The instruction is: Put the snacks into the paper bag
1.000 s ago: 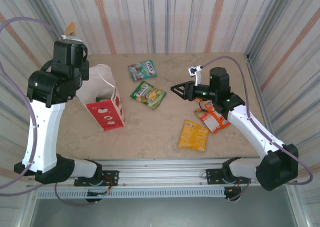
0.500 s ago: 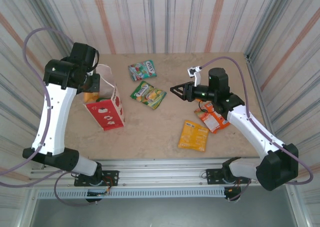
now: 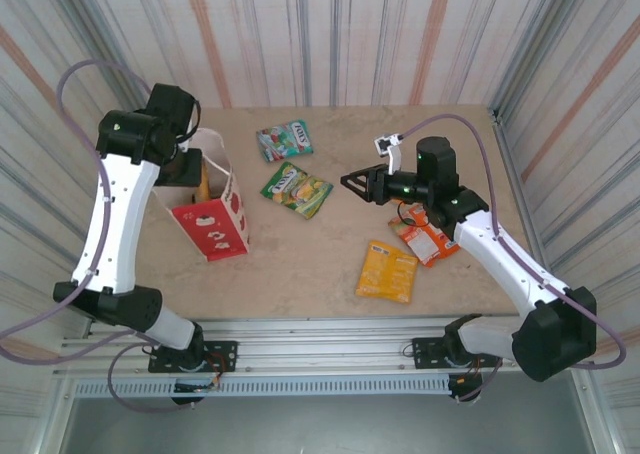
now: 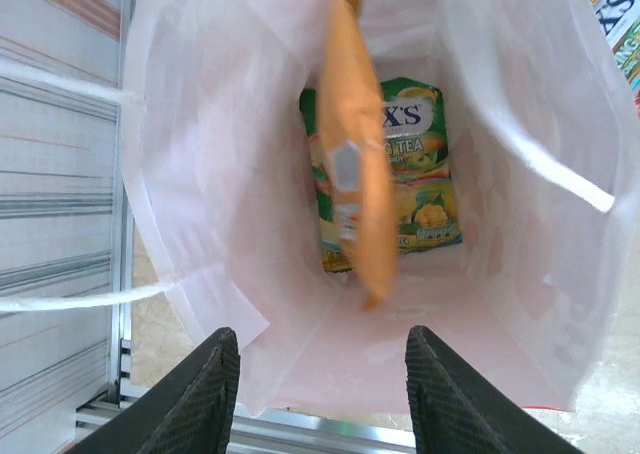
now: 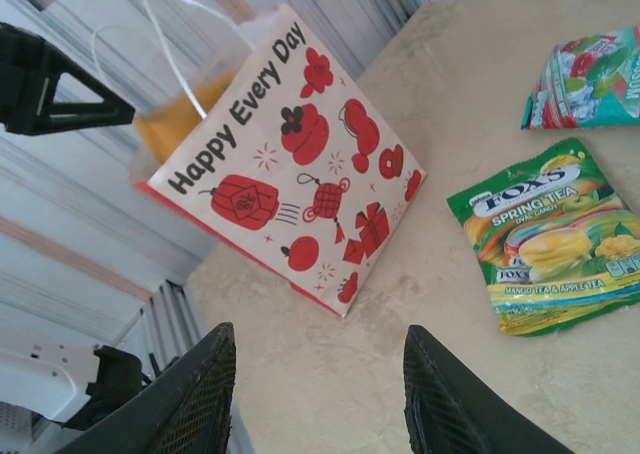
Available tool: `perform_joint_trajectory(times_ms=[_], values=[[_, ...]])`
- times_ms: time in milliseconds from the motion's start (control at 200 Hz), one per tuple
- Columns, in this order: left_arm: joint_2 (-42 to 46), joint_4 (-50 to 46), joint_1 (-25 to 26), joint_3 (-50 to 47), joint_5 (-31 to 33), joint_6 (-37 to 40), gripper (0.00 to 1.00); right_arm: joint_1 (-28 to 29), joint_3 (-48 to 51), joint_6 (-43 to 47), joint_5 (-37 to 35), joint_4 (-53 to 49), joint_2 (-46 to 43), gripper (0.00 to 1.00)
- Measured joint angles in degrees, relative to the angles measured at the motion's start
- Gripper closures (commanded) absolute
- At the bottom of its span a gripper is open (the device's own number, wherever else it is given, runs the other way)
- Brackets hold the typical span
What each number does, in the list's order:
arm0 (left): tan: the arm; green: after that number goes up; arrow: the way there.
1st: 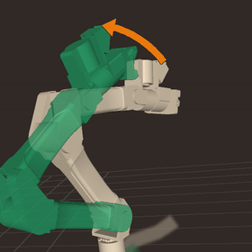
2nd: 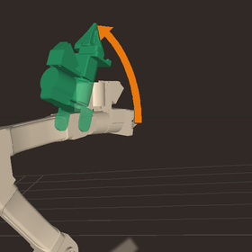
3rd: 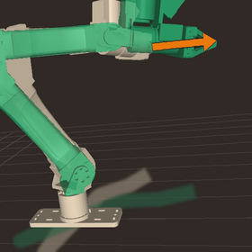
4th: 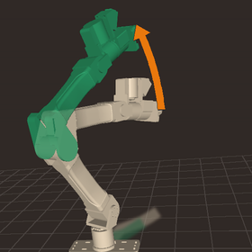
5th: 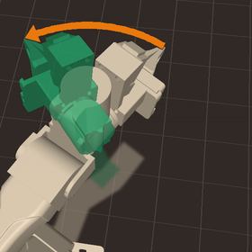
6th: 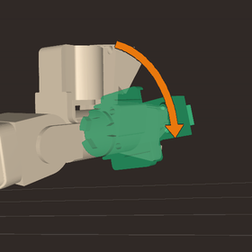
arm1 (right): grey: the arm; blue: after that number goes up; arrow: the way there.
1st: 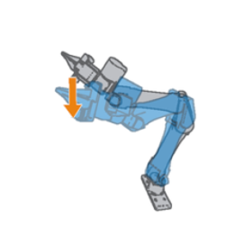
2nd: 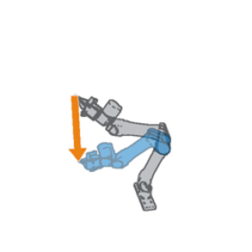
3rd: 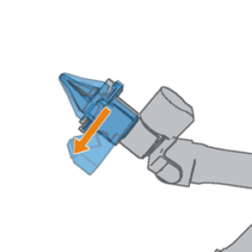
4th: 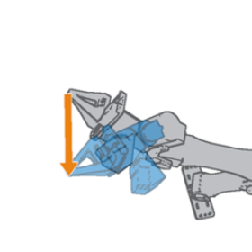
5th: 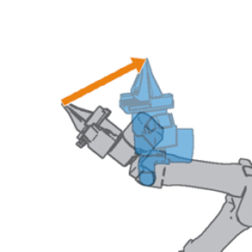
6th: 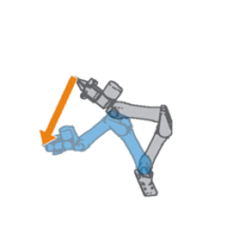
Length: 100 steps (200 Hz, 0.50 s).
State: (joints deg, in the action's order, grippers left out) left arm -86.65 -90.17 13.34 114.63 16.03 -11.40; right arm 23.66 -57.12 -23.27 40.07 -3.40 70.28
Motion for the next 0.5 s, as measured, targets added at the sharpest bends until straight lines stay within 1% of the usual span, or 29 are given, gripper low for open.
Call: perform_joint_trajectory(times_ms=[110, 246, 326, 401, 501], values=[[1.64, 1.44, 0.0, 0.48, -1.38, 0.46, 0.5, 0.02, 0.0, 0.0, -0.09, -0.61, 0.02, 0.54], [6.34, 6.88, -0.28, -2.71, -7.54, 0.63, 0.44, 0.42, -0.02, 0.02, -0.44, -2.45, 0.81, 0.54], [9.29, 9.88, -1.44, -5.9, -11.89, 0.31, 0.39, 0.9, -0.02, 0.02, -0.76, -3.43, 1.44, 0.54], [10.82, 12.17, -3.02, -8.28, -14.75, -0.39, 0.39, 1.25, -0.09, 0.02, -0.92, -3.8, 1.73, 0.54], [10.84, 15.39, -4.76, -10.38, -17.05, -0.92, 0.38, 1.46, -0.13, 0.02, -1.09, -4.02, 1.73, 0.54]])
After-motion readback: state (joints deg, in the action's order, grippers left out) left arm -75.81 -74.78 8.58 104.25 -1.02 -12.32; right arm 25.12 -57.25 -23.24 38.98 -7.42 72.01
